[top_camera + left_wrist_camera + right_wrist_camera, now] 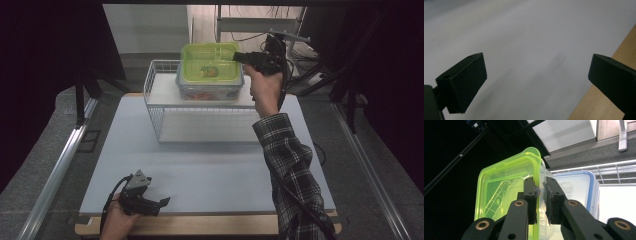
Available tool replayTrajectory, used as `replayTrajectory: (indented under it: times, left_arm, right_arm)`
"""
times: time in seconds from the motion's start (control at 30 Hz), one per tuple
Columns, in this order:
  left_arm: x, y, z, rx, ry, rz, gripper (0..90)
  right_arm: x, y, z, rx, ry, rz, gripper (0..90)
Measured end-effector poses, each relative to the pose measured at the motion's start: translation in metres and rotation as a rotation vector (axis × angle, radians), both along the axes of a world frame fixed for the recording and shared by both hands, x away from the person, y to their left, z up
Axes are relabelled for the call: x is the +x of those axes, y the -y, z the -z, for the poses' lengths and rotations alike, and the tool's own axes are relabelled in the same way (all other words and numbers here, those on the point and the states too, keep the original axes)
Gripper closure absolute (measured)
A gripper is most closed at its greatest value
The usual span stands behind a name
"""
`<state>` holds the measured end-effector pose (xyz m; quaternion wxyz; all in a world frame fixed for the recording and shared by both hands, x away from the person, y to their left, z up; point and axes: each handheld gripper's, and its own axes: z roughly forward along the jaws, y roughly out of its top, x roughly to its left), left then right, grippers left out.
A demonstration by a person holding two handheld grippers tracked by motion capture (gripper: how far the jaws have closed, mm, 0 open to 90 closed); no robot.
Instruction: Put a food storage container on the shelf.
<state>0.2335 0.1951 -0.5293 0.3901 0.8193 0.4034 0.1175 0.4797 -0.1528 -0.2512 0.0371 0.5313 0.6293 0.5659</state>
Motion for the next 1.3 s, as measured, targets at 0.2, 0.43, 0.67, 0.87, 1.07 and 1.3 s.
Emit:
replayTrajectory:
  times: [0.2, 0.43, 0.67, 0.87, 1.07, 1.3]
  left_arm:
    - [0.0, 0.001, 0.0, 0.005, -0.003, 0.005, 2.0]
    - [0.0, 0.001, 0.0, 0.002, -0.005, 0.006, 2.0]
    - [0.0, 0.001, 0.001, 0.005, -0.006, 0.009, 2.0]
    - [0.0, 0.001, 0.001, 0.005, -0.005, 0.009, 2.0]
    - [0.0, 0.001, 0.001, 0.003, -0.006, 0.008, 2.0]
    - [0.0, 0.002, 0.001, 0.003, -0.007, 0.007, 2.0]
  right_arm:
    - [0.002, -0.003, 0.004, -0.029, 0.014, 0.038, 75.8]
    - [0.009, -0.007, 0.009, -0.073, 0.041, 0.066, 72.8]
    - [0.011, -0.013, 0.012, -0.14, 0.059, 0.074, 65.2]
    - [0.01, -0.012, 0.008, -0.146, 0.078, 0.08, 60.6]
    - [0.0, -0.003, 0.0, -0.179, 0.118, 0.014, 47.9]
    - [-0.021, 0.006, -0.004, -0.227, 0.166, -0.029, 37.0]
